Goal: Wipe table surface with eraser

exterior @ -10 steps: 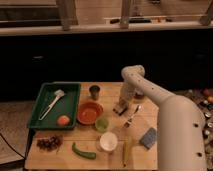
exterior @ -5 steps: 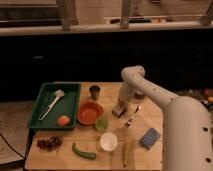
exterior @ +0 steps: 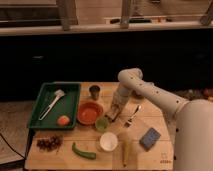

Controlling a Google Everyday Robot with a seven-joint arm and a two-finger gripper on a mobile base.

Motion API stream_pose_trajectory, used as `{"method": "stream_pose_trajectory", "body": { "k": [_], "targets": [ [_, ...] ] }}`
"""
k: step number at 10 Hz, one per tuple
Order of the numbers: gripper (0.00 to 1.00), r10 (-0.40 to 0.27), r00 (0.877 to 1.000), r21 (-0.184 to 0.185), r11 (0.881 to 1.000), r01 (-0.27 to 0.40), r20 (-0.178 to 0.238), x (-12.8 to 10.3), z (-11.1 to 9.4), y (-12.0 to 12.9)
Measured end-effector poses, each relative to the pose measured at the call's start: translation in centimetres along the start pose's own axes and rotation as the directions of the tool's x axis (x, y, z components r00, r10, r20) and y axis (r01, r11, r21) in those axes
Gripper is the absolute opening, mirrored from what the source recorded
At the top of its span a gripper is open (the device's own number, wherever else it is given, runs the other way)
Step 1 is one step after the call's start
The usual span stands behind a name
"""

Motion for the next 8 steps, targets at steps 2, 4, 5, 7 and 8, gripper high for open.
{"method": "stream_pose_trajectory", "body": {
  "k": [2, 4, 5, 7, 8],
  "targets": [
    [0.00, 0.042, 0.999, -0.025, 0.999, -0.043, -0.016, 1.8, 0.0, 2.0],
    [0.00, 0.083, 0.995, -0.045, 0.995, -0.085, -0.047, 4.1, 0.1, 3.1],
    [0.00, 0.095, 0.993, -0.050, 0.994, -0.099, -0.062, 5.1, 0.3, 2.7],
    [0.00, 0.106, 0.992, -0.055, 0.992, -0.110, -0.075, 6.2, 1.0, 1.5],
    [0.00, 0.105, 0.991, -0.052, 0.993, -0.109, -0.077, 6.4, 1.1, 0.8]
  ]
}}
